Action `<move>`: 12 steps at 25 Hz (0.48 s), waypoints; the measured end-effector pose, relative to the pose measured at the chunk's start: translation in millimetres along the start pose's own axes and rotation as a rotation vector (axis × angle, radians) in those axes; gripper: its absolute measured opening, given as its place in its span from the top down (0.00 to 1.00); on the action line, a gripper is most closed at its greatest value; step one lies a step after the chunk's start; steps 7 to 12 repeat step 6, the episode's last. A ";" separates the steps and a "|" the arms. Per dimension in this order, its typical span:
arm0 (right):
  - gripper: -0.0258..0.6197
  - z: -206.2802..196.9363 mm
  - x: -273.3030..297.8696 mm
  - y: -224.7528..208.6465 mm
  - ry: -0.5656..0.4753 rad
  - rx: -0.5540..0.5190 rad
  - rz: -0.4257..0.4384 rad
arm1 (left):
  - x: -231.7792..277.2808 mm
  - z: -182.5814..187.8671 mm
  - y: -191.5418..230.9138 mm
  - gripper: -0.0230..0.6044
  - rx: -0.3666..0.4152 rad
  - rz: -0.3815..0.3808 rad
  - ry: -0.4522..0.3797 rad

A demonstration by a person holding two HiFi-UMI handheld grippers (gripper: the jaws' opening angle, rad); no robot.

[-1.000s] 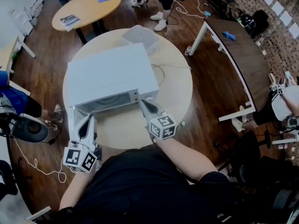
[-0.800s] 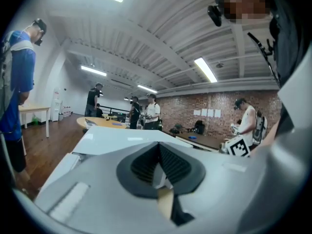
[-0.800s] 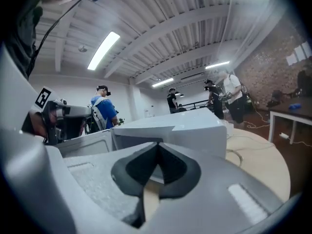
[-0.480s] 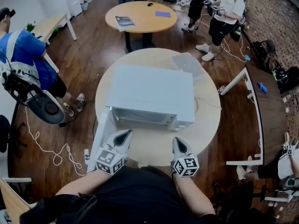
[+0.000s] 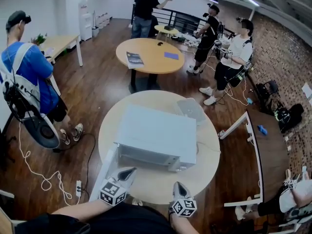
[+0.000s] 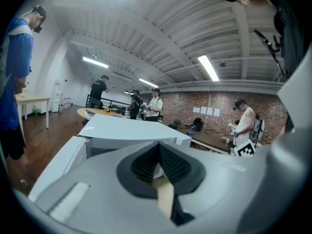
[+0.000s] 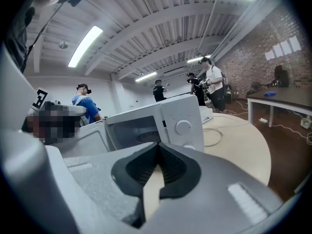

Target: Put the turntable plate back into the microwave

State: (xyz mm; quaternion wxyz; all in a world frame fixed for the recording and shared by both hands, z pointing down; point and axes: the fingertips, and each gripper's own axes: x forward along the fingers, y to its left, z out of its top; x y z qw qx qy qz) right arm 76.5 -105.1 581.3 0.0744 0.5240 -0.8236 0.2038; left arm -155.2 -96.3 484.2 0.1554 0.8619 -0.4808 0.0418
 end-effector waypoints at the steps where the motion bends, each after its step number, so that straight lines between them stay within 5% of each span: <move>1: 0.96 -2.1 -3.7 0.1 0.001 0.002 -0.007 | -1.7 -1.8 -1.1 0.96 -0.004 -0.005 0.001; 12: 0.96 -18.7 -39.6 -0.5 0.027 0.020 -0.053 | -11.0 -16.9 -16.5 0.96 -0.031 -0.040 0.017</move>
